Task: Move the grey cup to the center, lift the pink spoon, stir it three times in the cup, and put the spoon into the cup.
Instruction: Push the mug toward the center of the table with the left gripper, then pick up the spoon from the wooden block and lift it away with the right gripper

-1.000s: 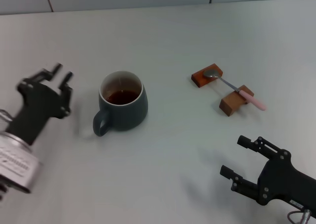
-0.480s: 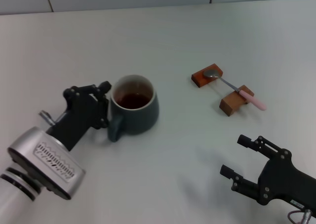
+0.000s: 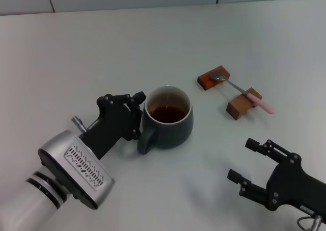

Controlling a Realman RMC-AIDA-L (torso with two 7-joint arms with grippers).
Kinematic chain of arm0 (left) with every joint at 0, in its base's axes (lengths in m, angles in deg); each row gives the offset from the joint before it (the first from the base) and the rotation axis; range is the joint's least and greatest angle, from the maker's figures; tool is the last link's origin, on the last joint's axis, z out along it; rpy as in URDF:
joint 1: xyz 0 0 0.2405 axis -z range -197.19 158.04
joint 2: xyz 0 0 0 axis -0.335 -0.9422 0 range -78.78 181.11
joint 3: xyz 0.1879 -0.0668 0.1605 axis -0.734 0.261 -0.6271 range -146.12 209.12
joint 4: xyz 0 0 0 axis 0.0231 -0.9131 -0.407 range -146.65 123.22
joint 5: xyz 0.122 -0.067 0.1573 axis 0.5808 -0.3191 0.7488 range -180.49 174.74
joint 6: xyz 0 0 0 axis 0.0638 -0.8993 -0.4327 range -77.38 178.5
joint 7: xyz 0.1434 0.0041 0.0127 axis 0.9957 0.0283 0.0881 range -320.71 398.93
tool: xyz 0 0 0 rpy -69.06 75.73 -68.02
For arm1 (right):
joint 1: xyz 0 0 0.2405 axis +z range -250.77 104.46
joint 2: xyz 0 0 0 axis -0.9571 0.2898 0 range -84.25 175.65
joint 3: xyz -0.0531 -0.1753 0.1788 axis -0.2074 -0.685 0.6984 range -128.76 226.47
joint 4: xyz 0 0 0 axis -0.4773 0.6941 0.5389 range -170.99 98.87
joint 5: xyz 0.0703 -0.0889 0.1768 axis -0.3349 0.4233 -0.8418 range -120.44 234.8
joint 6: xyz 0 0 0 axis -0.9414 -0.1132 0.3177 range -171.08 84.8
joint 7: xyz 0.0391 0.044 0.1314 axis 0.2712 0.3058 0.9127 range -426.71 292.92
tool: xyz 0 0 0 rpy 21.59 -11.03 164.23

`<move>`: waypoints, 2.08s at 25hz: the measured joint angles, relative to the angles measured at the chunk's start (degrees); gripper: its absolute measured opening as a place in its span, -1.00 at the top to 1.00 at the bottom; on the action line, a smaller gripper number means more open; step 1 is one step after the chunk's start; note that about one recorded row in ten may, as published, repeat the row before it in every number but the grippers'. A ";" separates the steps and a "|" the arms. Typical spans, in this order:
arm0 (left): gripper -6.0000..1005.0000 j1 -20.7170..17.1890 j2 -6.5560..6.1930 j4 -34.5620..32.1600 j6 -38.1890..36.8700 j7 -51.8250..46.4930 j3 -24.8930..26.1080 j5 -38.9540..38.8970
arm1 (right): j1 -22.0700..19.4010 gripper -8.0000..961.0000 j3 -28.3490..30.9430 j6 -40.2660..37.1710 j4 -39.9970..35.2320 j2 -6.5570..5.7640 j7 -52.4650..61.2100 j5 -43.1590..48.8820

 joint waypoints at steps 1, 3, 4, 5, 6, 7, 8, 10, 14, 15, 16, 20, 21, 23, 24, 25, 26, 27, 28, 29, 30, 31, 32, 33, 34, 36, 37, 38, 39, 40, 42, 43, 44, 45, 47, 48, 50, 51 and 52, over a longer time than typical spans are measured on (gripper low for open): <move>0.89 -0.09 0.02 0.17 -0.38 -0.35 0.27 -0.13 | -0.16 -0.61 0.72 -0.09 -0.10 0.00 0.54 -0.45; 0.86 -2.98 -0.47 0.69 -7.84 -9.67 4.08 -0.40 | -0.70 -0.61 4.23 -0.41 -0.12 -0.04 5.08 -1.96; 0.85 -2.98 -0.47 0.69 -7.84 -9.67 4.08 -0.40 | -0.70 -0.61 4.23 -0.41 -0.12 -0.04 5.08 -1.96; 0.84 -3.66 -0.80 0.52 -9.87 -13.53 4.78 -0.27 | -0.92 -0.61 8.14 -0.75 0.26 -0.67 13.42 -2.77; 0.83 -3.66 -0.80 0.52 -9.87 -13.53 4.78 -0.27 | -0.92 -0.61 8.14 -0.75 0.26 -0.67 13.42 -2.77; 0.81 -4.04 -1.83 -2.22 -15.22 -25.20 5.45 1.34 | -0.91 -0.61 9.49 -1.04 0.60 -0.99 17.40 -2.87; 0.80 -4.04 -1.83 -2.22 -15.22 -25.20 5.45 1.34 | -0.91 -0.61 9.49 -1.04 0.60 -0.99 17.40 -2.87; 0.78 -3.23 -2.81 -6.80 -20.32 -35.97 5.63 3.76 | -0.51 -0.61 11.74 -1.88 2.06 -1.77 26.52 -2.94; 0.73 0.45 -3.71 -19.89 -28.78 -52.79 4.85 14.10 | 2.01 -0.61 13.26 -1.82 6.87 -3.70 47.76 -2.71; 0.72 0.45 -3.71 -19.89 -28.78 -52.79 4.85 14.10 | 2.01 -0.61 13.26 -1.82 6.87 -3.70 47.76 -2.71; 0.71 0.57 -3.45 -21.08 -29.64 -53.12 4.84 15.26 | 2.51 -0.61 13.20 -1.32 7.44 -3.97 50.31 -2.58; 0.42 0.07 -2.02 -24.68 -31.38 -51.36 4.78 19.15 | 3.42 -0.61 13.16 0.94 7.71 -4.34 54.62 -2.42; 0.35 -0.01 -1.69 -25.26 -31.29 -51.06 4.49 19.52 | 3.85 -0.61 13.16 2.69 7.40 -4.48 55.33 -2.34; 0.19 -0.02 -1.03 -26.71 -30.77 -50.57 3.36 19.77 | 4.12 -0.61 13.14 3.64 7.19 -4.55 55.57 -2.30; 0.09 -0.01 -0.69 -27.37 -29.79 -49.96 2.38 19.80 | 4.65 -0.61 12.88 5.28 6.70 -4.62 55.94 -2.20; 0.00 -0.01 -0.69 -27.37 -29.79 -49.96 2.38 19.80 | 4.65 -0.61 12.88 5.28 6.70 -4.62 55.94 -2.20; -0.09 -0.01 -0.66 -27.35 -29.39 -49.69 2.20 19.79 | 5.03 -0.61 12.62 6.28 6.31 -4.70 56.06 -2.17; -0.18 -0.05 -0.64 -27.19 -28.96 -49.37 2.08 19.80 | 5.03 -0.61 12.62 6.28 6.31 -4.70 56.06 -2.17; -0.25 -0.08 -0.61 -27.12 -28.74 -49.22 2.02 19.80 | 5.28 -0.61 12.56 6.74 6.12 -4.73 56.10 -2.17; -0.31 -0.08 -0.59 -27.10 -28.64 -49.11 2.00 19.80 | 5.61 -0.61 12.53 7.57 5.61 -4.74 56.13 -2.16; -0.37 -0.08 -0.58 -27.10 -28.63 -49.10 1.98 19.81 | 5.61 -0.61 12.53 7.57 5.61 -4.74 56.13 -2.16; -0.43 -0.11 -0.54 -26.99 -28.62 -49.08 1.98 19.81 | 6.01 -0.61 12.48 9.12 4.85 -4.74 56.17 -2.11; -0.49 -0.12 -0.54 -26.93 -28.62 -49.07 1.98 19.81 | 6.01 -0.61 12.48 9.12 4.85 -4.74 56.17 -2.11; -0.56 -0.12 -0.54 -26.93 -28.62 -49.07 1.98 19.81 | 6.18 -0.61 12.44 9.79 4.57 -4.74 56.18 -2.03; -0.62 -0.15 -0.54 -26.80 -28.62 -49.06 1.90 19.82 | 6.60 -0.61 12.34 11.21 3.84 -4.74 56.20 -1.65; -0.66 -0.16 -0.55 -26.71 -28.62 -49.04 1.56 19.84 | 6.95 -0.61 11.93 12.30 3.14 -4.69 56.22 -1.41; -0.69 -0.16 -0.55 -26.71 -28.61 -49.04 1.52 19.84 | 7.19 -0.61 11.57 12.97 2.78 -4.64 56.23 -1.37; -0.69 -0.16 -0.55 -26.69 -28.59 -49.03 1.50 19.84 | 7.19 -0.61 11.57 12.97 2.78 -4.64 56.23 -1.37; -0.68 -0.15 -0.56 -26.65 -28.57 -49.03 1.45 19.84 | 7.70 -0.61 10.98 14.14 2.16 -4.54 56.24 -1.36; -0.68 -0.15 -0.56 -26.63 -28.55 -49.03 1.38 19.83 | 7.70 -0.61 10.98 14.14 2.16 -4.54 56.24 -1.36; -0.68 -0.14 -0.57 -26.54 -28.53 -49.02 0.96 19.84 | 8.12 -0.61 10.66 15.21 1.65 -4.42 56.25 -1.37; -0.68 -0.14 -0.57 -26.53 -28.54 -49.01 0.78 19.84 | 8.30 -0.61 10.50 15.77 1.39 -4.37 56.25 -1.36; -0.68 -0.13 -0.57 -26.53 -28.53 -49.01 0.68 19.84 | 8.63 -0.61 10.21 16.59 0.93 -4.33 56.26 -1.36; -0.68 -0.13 -0.57 -26.53 -28.53 -49.00 0.64 19.84 | 8.63 -0.61 10.21 16.59 0.93 -4.33 56.26 -1.36; -0.68 -0.12 -0.57 -26.53 -28.53 -48.99 0.52 19.84 | 8.86 -0.61 10.09 17.21 0.63 -4.32 56.26 -1.36; -0.68 -0.11 -0.59 -26.53 -28.53 -48.99 0.42 19.84 | 8.96 -0.61 10.08 17.50 0.56 -4.32 56.27 -1.36; -0.68 -0.11 -0.63 -26.55 -28.54 -48.98 0.17 19.84 | 9.21 -0.61 10.08 18.16 0.46 -4.31 56.27 -1.36; -0.68 -0.12 -0.65 -26.55 -28.55 -48.98 0.09 19.84 | 9.31 -0.60 10.08 18.52 0.42 -4.31 56.27 -1.37; -0.68 -0.13 -0.67 -26.56 -28.57 -48.98 0.03 19.83 | 9.35 -0.60 10.08 18.86 0.33 -4.30 56.28 -1.36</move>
